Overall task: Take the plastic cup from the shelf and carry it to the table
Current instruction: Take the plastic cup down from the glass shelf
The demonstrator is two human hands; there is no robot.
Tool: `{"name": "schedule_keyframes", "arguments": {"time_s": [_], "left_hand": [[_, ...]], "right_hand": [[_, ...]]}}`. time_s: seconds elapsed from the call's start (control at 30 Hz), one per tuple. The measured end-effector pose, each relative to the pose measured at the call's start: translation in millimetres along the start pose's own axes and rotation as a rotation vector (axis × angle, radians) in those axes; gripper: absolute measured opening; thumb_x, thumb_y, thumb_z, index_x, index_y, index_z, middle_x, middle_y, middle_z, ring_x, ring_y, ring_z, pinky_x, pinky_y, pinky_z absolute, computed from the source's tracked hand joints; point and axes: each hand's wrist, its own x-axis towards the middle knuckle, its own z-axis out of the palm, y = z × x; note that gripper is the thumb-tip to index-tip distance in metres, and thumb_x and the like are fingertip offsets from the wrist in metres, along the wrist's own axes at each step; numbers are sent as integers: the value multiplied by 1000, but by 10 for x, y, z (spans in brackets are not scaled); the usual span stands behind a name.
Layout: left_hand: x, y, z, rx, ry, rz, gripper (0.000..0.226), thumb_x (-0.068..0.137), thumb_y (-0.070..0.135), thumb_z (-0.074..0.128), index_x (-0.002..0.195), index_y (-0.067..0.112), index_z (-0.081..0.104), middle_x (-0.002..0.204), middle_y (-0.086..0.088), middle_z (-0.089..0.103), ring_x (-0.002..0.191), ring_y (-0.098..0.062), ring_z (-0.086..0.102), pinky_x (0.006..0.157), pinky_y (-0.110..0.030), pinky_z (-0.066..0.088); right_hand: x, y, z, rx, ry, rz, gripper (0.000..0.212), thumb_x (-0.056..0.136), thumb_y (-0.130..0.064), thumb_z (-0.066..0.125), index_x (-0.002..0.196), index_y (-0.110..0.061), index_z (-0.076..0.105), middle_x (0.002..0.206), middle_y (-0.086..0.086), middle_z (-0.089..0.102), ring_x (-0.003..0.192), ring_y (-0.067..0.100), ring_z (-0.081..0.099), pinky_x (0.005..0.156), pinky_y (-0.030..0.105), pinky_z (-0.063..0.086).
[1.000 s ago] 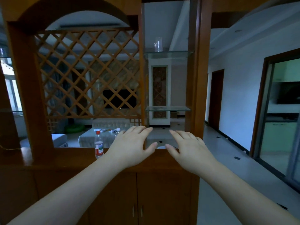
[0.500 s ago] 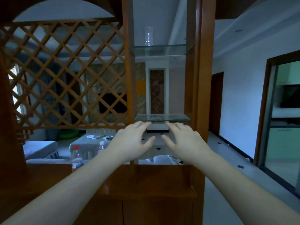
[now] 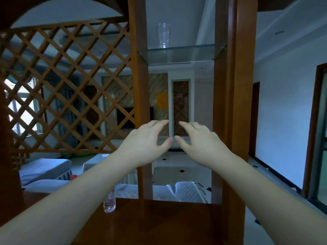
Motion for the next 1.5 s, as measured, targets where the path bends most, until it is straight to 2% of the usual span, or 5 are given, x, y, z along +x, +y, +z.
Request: {"name": "schedule_keyframes", "arguments": {"time_s": [0.77, 1.1, 1.3, 1.43, 1.5], "left_hand": [[1933, -1149, -624, -156, 256, 85, 66, 91, 53, 48, 148, 27, 30, 151, -3, 41, 136, -21, 38, 105, -36, 33], [2488, -1065, -955, -282, 329, 40, 63, 91, 50, 51, 147, 29, 32, 149, -1, 43, 126, -20, 48, 79, -22, 36], [2774, -942, -1076, -357, 322, -24, 64, 90, 42, 56, 147, 27, 32, 148, -4, 44, 122, -20, 50, 85, -27, 36], [2957, -953, -1131, -375, 330, -80, 63, 90, 41, 55, 147, 27, 33, 145, -6, 46, 92, -8, 55, 70, -23, 40], [3056, -985, -1124, -401, 324, -118, 63, 89, 42, 54, 147, 27, 33, 147, -7, 45, 108, -17, 56, 80, -27, 42]], "right_hand": [[1913, -264, -110, -115, 369, 5, 59, 90, -55, 39, 142, -28, 31, 145, 5, 44, 131, 26, 40, 102, 50, 36], [2439, -205, -586, -242, 593, -101, 52, 91, -45, 41, 137, -22, 39, 133, 9, 53, 120, 28, 48, 95, 48, 40], [2743, -76, -742, -195, 577, -108, 51, 92, -39, 42, 139, -18, 38, 134, 12, 51, 121, 30, 46, 97, 45, 37], [2879, 67, -766, -123, 523, -67, 53, 91, -40, 43, 139, -18, 39, 136, 12, 51, 123, 31, 45, 99, 44, 36], [2928, 136, -763, -79, 517, -54, 53, 91, -40, 43, 139, -17, 39, 137, 12, 51, 124, 31, 45, 100, 44, 36]]}}
